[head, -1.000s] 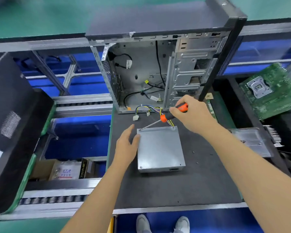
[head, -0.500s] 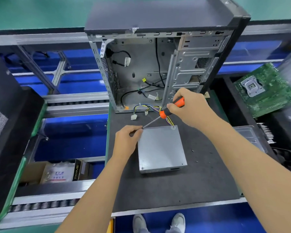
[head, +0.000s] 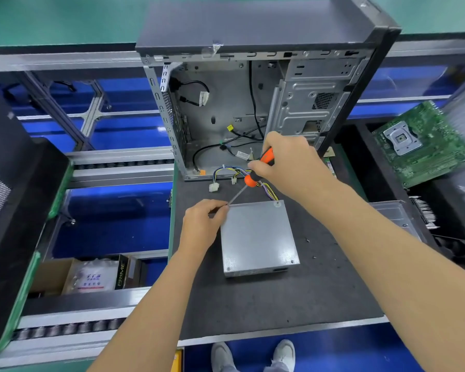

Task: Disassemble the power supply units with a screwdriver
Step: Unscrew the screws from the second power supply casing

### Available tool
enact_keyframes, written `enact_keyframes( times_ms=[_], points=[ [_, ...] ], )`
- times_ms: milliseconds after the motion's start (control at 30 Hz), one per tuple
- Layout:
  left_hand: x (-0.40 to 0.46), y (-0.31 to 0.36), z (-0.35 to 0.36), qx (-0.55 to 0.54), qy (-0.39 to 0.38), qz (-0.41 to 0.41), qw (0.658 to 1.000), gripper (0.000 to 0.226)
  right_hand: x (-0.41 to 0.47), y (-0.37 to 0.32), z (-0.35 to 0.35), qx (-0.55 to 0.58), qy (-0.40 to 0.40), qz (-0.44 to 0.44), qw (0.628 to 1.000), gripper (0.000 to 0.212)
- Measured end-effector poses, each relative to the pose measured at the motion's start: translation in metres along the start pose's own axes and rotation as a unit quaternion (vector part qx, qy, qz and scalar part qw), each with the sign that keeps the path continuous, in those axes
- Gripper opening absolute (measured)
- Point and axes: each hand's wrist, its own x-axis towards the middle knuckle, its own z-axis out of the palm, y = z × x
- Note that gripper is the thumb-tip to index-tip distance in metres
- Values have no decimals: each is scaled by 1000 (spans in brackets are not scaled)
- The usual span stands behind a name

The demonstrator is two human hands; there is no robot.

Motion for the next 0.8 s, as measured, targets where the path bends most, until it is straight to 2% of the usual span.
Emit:
enact_keyframes(
  times_ms=[133, 267, 400, 567, 633, 700, 800],
  points=[
    [0, 1, -2, 0, 5, 4, 1000, 14, 3, -17, -5, -66, 1, -56, 996, 52],
    [-7, 1, 2, -64, 9, -65, 996, 17, 12, -44, -10, -106, 0, -142, 984, 60],
    [-16, 1, 6, -138, -36, -126, 982, 38, 24, -63, -8, -70, -34, -158, 984, 49],
    [-17, 10, 7, -132, -26, -142, 981, 39, 30, -78, -6, -187, -28, -167, 968, 67],
    [-20, 14, 5, -135, -24, -144, 980, 44, 31, -83, -4, -201, -39, -174, 963, 58],
    [-22, 22, -2, -149, 0, -139, 979, 51, 34, -82, -7, -169, -76, -192, 964, 37],
    [-14, 48, -22, -216, 53, -69, 972, 57, 43, -69, -19, -99, -163, -218, 957, 24]
  ],
)
